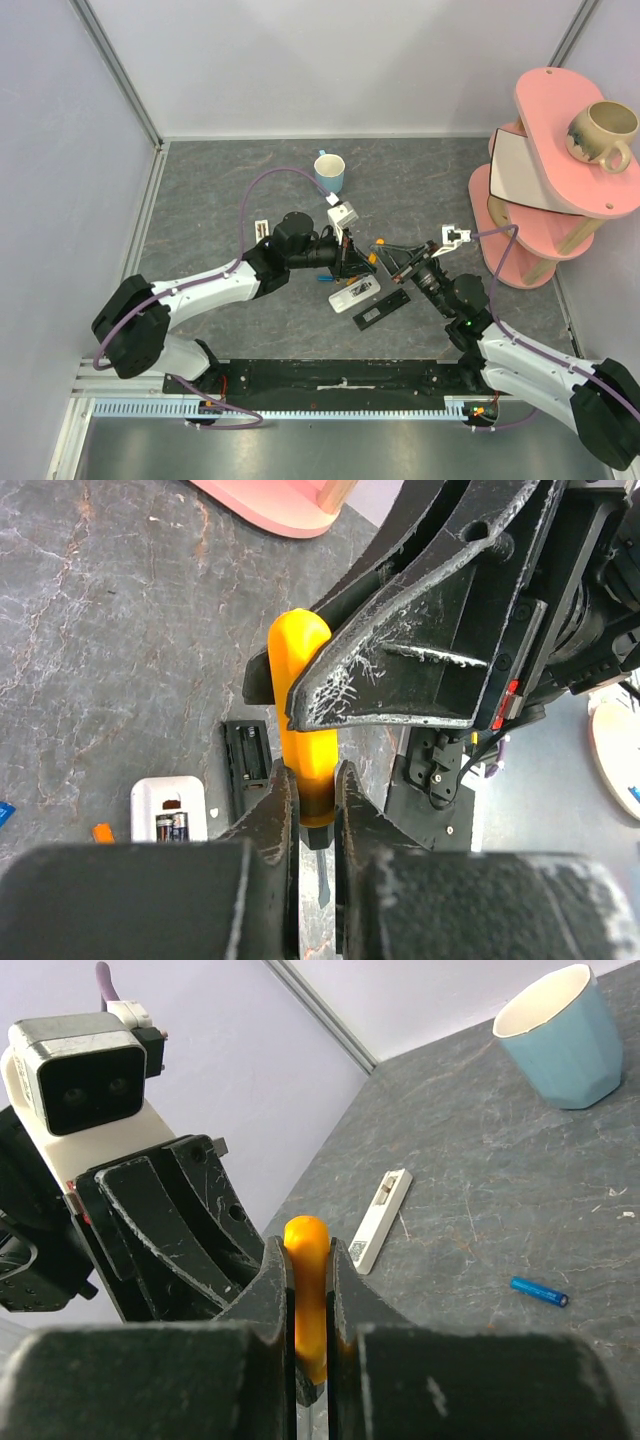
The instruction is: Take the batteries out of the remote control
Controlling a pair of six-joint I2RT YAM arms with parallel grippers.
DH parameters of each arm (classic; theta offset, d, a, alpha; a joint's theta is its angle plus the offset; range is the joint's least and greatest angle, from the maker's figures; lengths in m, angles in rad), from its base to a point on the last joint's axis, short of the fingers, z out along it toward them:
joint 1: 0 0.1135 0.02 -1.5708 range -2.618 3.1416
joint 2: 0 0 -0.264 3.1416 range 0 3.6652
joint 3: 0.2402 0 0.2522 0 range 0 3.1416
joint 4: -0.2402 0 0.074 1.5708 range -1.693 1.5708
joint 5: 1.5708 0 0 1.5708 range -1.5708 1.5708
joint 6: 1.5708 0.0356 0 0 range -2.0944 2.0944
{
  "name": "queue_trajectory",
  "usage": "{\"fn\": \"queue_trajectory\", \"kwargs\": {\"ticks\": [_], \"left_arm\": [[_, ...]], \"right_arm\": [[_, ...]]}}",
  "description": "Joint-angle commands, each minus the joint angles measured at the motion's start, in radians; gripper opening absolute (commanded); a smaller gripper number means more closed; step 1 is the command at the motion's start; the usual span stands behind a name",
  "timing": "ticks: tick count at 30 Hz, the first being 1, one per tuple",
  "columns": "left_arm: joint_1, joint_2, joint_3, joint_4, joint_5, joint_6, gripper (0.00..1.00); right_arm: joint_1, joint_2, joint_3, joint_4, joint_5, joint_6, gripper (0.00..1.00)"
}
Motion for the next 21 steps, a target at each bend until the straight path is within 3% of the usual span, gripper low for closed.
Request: {"fn": "queue_trajectory", "kwargs": {"ticks": [1, 4, 5, 8, 13, 21], "left_arm": [[0.004, -0.027, 0.034, 0.002, -0.009, 0.02, 0.02], [0.015, -0.056, 0.026, -0.052, -0.024, 0.037, 0.02], [0.016, -0.079, 0.017, -0.078, -0.028, 0.043, 0.02], [0.016, -0.117, -0.004, -0.133, -0.042, 0.071, 0.02], [0.016, -0.174, -0.061, -0.158, -0.058, 0.103, 0.02], [0.016, -0.186, -0.07, -0.176, 0.011, 0.115, 0.02]], "right_arm": [[0.003, -0.029, 0.053, -0.072, -0.011, -0.005, 0.04], [0.002, -0.052, 0.065, -0.156, -0.003, -0.046, 0.36], [0.0, -0.06, 0.076, -0.202, -0.006, -0.07, 0.53], [-0.015, -0.086, 0.104, -0.288, -0.041, -0.103, 0.7], [-0.064, -0.118, 0.098, -0.293, -0.173, -0.062, 0.73], [-0.089, 0.0, 0.121, -0.152, -0.405, -0.009, 0.61]]}}
